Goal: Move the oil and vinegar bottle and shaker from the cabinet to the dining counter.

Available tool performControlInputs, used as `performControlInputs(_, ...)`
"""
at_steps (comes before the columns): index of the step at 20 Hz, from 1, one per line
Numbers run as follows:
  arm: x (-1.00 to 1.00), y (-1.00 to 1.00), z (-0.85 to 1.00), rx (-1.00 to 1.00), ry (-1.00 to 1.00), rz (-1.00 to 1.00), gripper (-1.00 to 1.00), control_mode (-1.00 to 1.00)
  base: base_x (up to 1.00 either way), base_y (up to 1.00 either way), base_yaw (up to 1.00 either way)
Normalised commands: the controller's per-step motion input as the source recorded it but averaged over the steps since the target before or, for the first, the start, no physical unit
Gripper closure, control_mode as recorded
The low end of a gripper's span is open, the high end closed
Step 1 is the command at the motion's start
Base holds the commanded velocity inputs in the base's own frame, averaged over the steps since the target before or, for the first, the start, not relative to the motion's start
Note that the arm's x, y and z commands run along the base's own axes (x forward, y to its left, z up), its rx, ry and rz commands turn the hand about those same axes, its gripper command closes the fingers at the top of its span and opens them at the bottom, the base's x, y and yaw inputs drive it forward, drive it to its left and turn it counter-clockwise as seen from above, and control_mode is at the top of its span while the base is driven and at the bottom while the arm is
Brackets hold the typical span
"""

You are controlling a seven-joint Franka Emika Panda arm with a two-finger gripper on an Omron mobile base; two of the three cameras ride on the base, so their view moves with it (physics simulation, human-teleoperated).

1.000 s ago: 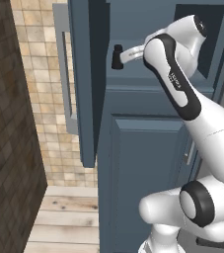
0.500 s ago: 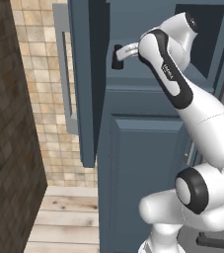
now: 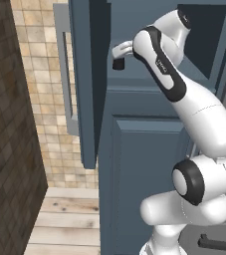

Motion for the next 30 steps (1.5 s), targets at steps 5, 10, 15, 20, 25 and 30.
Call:
performControlInputs(5,0.11,0.08,-0.07,0.00,0.00,0.00,-1.00,-1.00,0.00,0.00,0.00)
performControlInputs(10,0.07,0.03,-0.08,0.00,0.00,0.00,-1.00,-1.00,0.00,0.00,0.00)
performControlInputs(15,0.05,0.01,-0.03,0.00,0.00,0.00,-1.00,-1.00,0.00,0.00,0.00)
performControlInputs(20,0.11,0.01,0.00,0.00,0.00,0.00,-1.00,-1.00,0.00,0.00,0.00)
performControlInputs(25,0.14,0.00,-0.01,0.00,0.00,0.00,-1.00,-1.00,0.00,0.00,0.00)
performControlInputs(30,0.07,0.00,-0.02,0.00,0.00,0.00,-1.00,-1.00,0.00,0.00,0.00)
